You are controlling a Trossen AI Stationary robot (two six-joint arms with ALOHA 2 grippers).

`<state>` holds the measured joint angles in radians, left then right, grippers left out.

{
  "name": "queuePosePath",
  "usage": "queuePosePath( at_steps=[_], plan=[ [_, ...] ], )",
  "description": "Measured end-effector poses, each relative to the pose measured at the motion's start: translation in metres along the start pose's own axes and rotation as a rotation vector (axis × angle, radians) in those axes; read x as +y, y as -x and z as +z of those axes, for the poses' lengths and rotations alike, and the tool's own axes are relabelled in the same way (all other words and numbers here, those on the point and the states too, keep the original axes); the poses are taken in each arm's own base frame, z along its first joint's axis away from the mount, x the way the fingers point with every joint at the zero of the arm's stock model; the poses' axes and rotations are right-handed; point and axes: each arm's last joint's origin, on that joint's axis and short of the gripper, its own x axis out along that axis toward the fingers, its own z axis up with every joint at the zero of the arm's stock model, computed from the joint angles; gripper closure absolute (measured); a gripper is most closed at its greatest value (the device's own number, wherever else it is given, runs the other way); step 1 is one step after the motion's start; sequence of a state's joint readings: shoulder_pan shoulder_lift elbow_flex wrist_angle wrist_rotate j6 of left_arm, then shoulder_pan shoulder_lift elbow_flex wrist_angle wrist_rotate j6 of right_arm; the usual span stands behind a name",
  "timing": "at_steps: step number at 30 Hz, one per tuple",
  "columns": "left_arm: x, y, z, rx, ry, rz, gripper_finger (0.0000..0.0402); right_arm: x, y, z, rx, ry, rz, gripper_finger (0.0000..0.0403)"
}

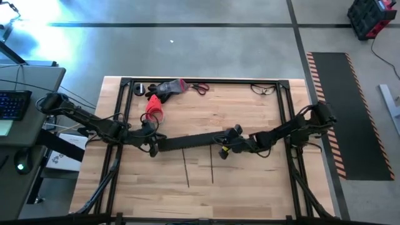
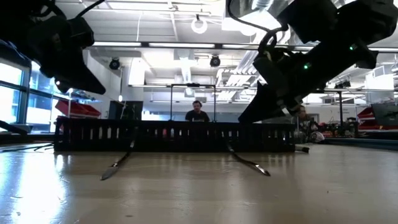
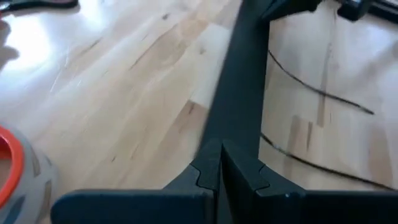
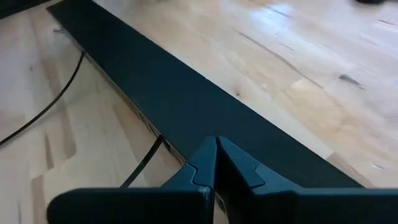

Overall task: Ziptie cables
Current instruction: Close the cable duct, then return to Home Position

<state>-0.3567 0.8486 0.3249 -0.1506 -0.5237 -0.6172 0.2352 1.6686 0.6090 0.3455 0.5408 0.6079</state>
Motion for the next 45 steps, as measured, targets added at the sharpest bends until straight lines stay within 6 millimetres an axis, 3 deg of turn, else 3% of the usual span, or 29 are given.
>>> queuePosePath(
  at_steps=[6, 12, 16, 21, 26, 31, 38, 45],
  plan=[
    [-0.003, -0.003, 0.0, 0.012, -0.004, -0.039, 0.0402, 0.005, 0.01, 0.009, -0.04, 0.056, 0.002, 0.0403],
    [-0.009, 0.0, 0.017, -0.077, 0.011, -0.096, 0.0402, 0.0, 0.054, 0.046, -0.093, 0.163, 0.111, 0.0403],
    [-0.01, 0.012, 0.043, -0.165, -0.017, -0.136, 0.0402, -0.027, 0.093, 0.069, -0.054, 0.21, 0.239, 0.0403],
    [0.012, 0.036, 0.069, -0.268, -0.06, -0.154, 0.0402, -0.075, 0.137, 0.078, -0.102, 0.2, 0.342, 0.0403],
    [0.046, 0.053, 0.07, -0.298, -0.039, -0.12, 0.0402, -0.117, 0.164, 0.061, -0.227, 0.111, 0.372, 0.0403],
    [0.068, 0.05, 0.06, -0.295, 0.014, -0.141, 0.0402, -0.139, 0.166, 0.031, -0.325, 0.026, 0.436, 0.0403],
    [0.087, 0.047, 0.049, -0.351, 0.018, -0.094, 0.0402, -0.149, 0.154, 0.003, -0.381, -0.028, 0.494, 0.0403],
    [0.093, 0.037, 0.013, -0.438, -0.026, -0.201, 0.0402, -0.151, 0.144, -0.01, -0.423, -0.018, 0.501, 0.0403]
  ],
)
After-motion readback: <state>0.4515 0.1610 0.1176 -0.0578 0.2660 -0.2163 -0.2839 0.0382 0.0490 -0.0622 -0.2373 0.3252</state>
